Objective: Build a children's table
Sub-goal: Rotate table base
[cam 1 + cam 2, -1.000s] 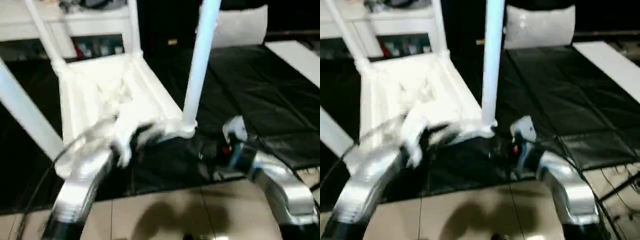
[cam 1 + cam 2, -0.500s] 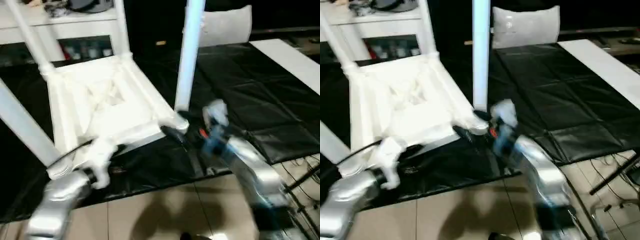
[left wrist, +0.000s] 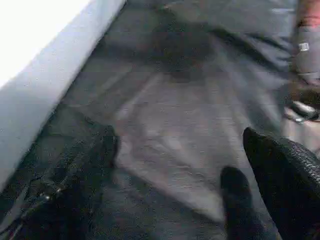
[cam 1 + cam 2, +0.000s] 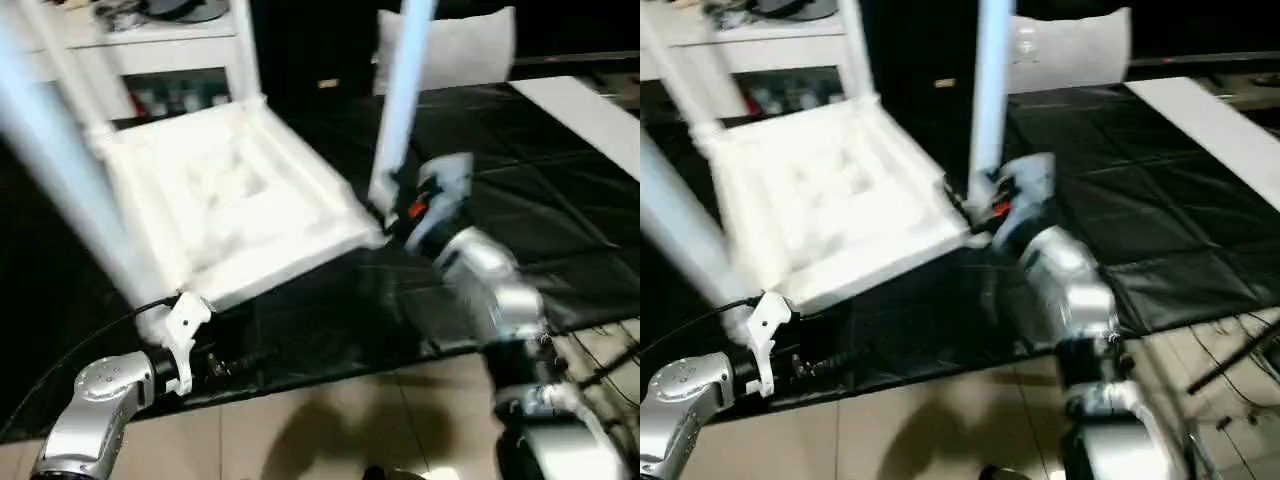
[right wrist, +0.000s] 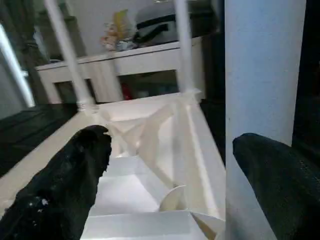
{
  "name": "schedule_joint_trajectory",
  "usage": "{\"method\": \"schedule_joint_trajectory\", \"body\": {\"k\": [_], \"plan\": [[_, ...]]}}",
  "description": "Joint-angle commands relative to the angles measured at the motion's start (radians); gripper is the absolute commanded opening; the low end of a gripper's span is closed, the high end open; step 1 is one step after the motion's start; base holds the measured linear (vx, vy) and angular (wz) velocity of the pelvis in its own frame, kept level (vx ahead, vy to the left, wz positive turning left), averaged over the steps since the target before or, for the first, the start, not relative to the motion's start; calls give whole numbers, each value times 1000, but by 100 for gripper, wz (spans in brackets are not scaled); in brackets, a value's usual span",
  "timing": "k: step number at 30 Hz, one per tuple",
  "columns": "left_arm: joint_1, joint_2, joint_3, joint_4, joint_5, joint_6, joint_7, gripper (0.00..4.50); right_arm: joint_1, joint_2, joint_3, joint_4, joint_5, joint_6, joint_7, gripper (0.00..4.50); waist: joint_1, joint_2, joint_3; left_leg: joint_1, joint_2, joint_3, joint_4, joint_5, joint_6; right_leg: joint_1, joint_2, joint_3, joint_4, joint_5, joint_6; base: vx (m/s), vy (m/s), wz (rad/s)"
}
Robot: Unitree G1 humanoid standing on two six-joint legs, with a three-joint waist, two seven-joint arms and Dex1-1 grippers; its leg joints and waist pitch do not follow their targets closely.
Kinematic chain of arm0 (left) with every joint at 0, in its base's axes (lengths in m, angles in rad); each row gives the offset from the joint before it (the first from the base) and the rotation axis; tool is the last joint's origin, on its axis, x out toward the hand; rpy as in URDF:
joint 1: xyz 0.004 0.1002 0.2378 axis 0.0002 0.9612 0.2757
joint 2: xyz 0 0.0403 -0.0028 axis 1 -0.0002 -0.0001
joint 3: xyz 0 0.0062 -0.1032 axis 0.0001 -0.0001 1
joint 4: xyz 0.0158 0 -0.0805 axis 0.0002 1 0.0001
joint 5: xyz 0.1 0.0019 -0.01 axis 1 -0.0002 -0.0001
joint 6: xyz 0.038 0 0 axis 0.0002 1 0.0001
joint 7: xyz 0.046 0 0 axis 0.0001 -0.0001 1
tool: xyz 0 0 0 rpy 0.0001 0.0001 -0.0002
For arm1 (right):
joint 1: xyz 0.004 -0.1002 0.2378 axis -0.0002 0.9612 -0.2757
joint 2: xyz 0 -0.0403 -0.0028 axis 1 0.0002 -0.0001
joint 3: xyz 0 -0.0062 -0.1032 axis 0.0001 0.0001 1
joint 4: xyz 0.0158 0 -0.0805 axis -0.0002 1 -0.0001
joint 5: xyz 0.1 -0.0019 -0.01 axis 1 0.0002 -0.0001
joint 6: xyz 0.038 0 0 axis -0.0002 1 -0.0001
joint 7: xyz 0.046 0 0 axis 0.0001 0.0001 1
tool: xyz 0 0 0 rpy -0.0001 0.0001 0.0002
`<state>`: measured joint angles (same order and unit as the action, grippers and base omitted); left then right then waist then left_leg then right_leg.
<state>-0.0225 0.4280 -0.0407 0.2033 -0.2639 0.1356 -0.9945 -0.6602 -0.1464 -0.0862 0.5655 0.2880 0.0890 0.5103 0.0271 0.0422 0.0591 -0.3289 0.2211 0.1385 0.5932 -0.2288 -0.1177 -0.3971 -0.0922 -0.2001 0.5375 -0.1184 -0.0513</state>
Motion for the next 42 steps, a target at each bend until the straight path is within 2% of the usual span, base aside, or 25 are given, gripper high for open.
{"method": "schedule_joint_trajectory", "body": {"k": [1, 3, 11, 15, 17, 18, 19, 20, 21, 22, 23, 24, 25, 26, 28, 29, 32, 33, 34, 35, 37, 39, 40, 41, 42], "plan": [[21, 22, 31, 25, -4, 12, -8, 448, -32, -62, -103, 78, -17, -40, -102, 450, -3, 0, -35, -5, 1, 9, -77, -281, 63, 47, -66, 55, -93, -612, 1, -59, -17, -3], [19, 27, 31, 37, -6, 7, -23, 448, -49, -79, -114, 115, -21, -57, -119, 450, 1, -4, -34, 14, -5, 17, -68, -292, 60, 34, -61, 50, -110, -650, 25, -29, -8, -1], [-80, -14, 71, 60, -66, -33, 3, 448, -59, -87, -91, 176, -37, -121, -102, 450, -30, 0, -27, 2, 18, 0, -69, -388, 76, 63, -54, -2, -130, -654, 102, -7, 0, -2], [-175, -90, 93, 75, -66, -76, 101, 448, -29, -57, -89, 146, -30, -116, -83, 450, -11, 2, -4, -18, 85, -21, -128, -563, 58, 83, -52, 49, -37, -595, 71, -33, -13, -3], [-221, -140, 80, 73, -69, -71, 139, 448, 4, -36, -78, 105, -12, -91, -66, 450, -14, -30, -2, 51, -3, 23, -51, -472, 35, 2, -59, 31, -138, -796, 96, 38, -26, 18], [-244, -166, 70, 81, -61, -65, 164, 448, 26, -27, -65, 73, -6, -67, -60, 450, -21, -40, 6, 74, -57, 51, 10, -349, 56, -30, -55, -40, -202, -938, 161, 0, 0, 0], [-256, -179, 65, 87, -56, -61, 177, 448, 37, -23, -58, 57, -3, -53, -56, 450, -25, -31, -4, 49, -49, 46, 2, -340, 72, 1, -49, -61, -195, -913, 197, 42, 28, -30], [-285, -222, 35, 110, -38, -67, 190, 448, 93, -16, -15, -26, -8, -11, -39, 450, 2, 14, -23, -69, 101, -39, -101, -404, 90, 148, -69, 11, -6, -557, 168, 42, 28, -30], [-286, -223, 33, 110, -37, -68, 190, 448, 95, -15, -13, -29, -8, -10, -38, 450, 22, 26, -23, -60, 159, -69, -143, -456, 92, 132, -82, 92, 92, -357, 83, 115, 40, -19], [-321, -252, 14, 169, 3, -89, 242, 448, 153, -11, 23, -118, -14, 32, -38, 450, 8, -7, -2, 2, 105, -32, -139, -543, 65, 49, -75, 132, 53, -246, -19, 85, -22, 4], [-320, -259, 13, 164, 27, -98, 286, 448, 178, -9, 34, -164, -14, 57, -48, 450, 8, -42, 3, 13, 18, -1, -90, -523, 31, 34, -64, 103, -47, -522, 29, 85, -22, 4], [-319, -263, 13, 160, 39, -103, 306, 448, 189, -8, 38, -184, -14, 68, -51, 450, 24, -70, 13, 60, -83, 49, 35, -310, 30, -47, -56, 58, -148, -1017, 206, 66, -27, 4], [-241, -259, 7, -26, 65, -41, 372, 448, 213, -7, 50, -232, -14, 97, -60, 450, 19, -80, -15, 7, -84, 42, 18, -226, 51, 15, -69, 79, -110, -1009, 238, 76, 6, -26], [-184, -254, 2, -161, 79, 8, 410, 448, 226, -7, 57, -257, -14, 113, -63, 450, 36, -58, -45, -78, -39, 4, -33, -55, 36, 83, -82, 86, -50, -728, 230, 76, 6, -26], [-124, -292, -22, -370, 138, 99, 525, 448, 295, -12, 102, -389, -45, 173, -87, 450, 28, -26, -48, -57, -2, -10, -45, 71, 52, 50, -47, 94, -23, -320, 83, 104, 26, -9], [-120, -304, -22, -385, 148, 100, 546, 448, 312, -12, 111, -423, -51, 191, -94, 450, 22, -33, -44, -37, -1, -4, -40, 101, 73, 32, -30, 101, -13, -193, -17, 100, 16, 12], [-76, -326, 0, -412, 174, 72, 591, 448, 366, -26, 151, -519, -72, 206, -85, 450, 24, -38, -42, -49, -4, -1, -45, 114, 126, 48, -31, 107, -1, -134, -124, 64, 24, 6], [-59, -330, 5, -417, 184, 62, 604, 448, 382, -32, 161, -549, -86, 213, -92, 450, 33, -51, -32, -99, -17, -51, -55, 124, 162, 87, -45, 63, 19, -105, -137, 0, 0, 0], [-21, -325, 8, -430, 193, 75, 620, 448, 408, -32, 168, -582, -81, 226, -95, 450, 26, -21, -43, -69, 5, -83, -47, 148, 209, 72, -32, 39, 5, -87, -124, 42, -30, 36], [4, -326, 6, -445, 177, 95, 627, 448, 418, -32, 171, -593, -81, 233, -97, 450, 0, -8, -36, -75, 33, -140, -66, 193, 290, 79, -13, 26, 38, -96, -151, 42, -30, 36], [50, -329, 4, -483, 159, 122, 641, 448, 434, -28, 173, -610, -78, 238, -101, 450, -15, 5, -29, -24, 52, -193, -73, 238, 428, 40, 8, 44, 66, -211, -199, 62, -70, 54], [63, -332, 1, -503, 157, 138, 650, 448, 439, -26, 171, -617, -76, 236, -102, 450, 0, -22, -13, -80, -16, -160, -33, 206, 409, 66, -53, 92, 21, -224, -230, 20, -85, 53], [76, -336, -8, -525, 164, 153, 661, 448, 449, -10, 156, -617, -56, 192, -91, 450, 23, -35, -18, -46, -35, -84, 2, 69, 230, 52, -97, 117, -49, -424, -136, -55, -96, 33], [78, -337, -13, -529, 169, 153, 663, 448, 453, -6, 151, -617, -50, 170, -83, 450, 60, -57, -3, -65, -54, -44, 13, 5, 140, 83, -142, 147, -72, -677, -26, -55, -96, 33], [89, -336, -27, -538, 177, 143, 659, 448, 461, -4, 150, -626, -24, 173, -61, 450, 79, -63, 1, -64, -55, -34, 21, -11, 131, 81, -151, 166, -83, -767, 26, -40, -106, 6]]}}
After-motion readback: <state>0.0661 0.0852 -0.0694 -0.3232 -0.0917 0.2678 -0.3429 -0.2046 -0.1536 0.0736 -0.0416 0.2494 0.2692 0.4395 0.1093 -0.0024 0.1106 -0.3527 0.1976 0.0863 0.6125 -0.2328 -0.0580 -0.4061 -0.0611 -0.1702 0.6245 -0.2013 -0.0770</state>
